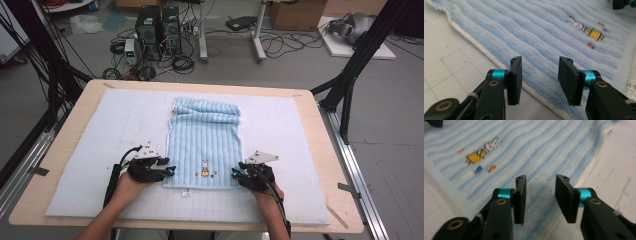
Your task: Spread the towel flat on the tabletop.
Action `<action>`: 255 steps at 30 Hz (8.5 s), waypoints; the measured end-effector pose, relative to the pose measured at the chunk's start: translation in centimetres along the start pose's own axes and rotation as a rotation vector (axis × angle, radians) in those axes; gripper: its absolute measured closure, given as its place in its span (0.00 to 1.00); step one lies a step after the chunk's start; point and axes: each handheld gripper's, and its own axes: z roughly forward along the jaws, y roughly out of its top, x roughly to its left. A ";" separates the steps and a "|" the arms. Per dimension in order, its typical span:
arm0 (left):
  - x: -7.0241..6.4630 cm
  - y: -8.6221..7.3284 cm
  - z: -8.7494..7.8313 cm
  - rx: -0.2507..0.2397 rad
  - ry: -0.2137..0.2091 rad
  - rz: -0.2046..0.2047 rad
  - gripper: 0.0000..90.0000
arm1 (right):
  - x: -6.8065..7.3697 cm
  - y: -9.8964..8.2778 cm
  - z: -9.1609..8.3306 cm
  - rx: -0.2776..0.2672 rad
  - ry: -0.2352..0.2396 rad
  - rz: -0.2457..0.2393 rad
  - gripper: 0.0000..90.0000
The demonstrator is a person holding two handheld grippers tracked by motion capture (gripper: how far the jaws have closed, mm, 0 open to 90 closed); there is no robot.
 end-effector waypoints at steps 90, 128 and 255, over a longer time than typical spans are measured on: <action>0.4 -0.8 -1.3 -0.025 -0.043 -0.094 0.60 | 1.5 0.2 -0.9 -0.021 0.228 -0.026 0.68; 3.8 0.6 -2.7 -0.112 0.035 -0.201 0.51 | -4.6 2.8 2.6 -0.052 -0.153 0.152 0.66; 8.3 4.7 0.2 -0.312 -0.008 -0.158 0.19 | -6.8 3.1 -1.6 -0.174 -0.086 0.025 0.12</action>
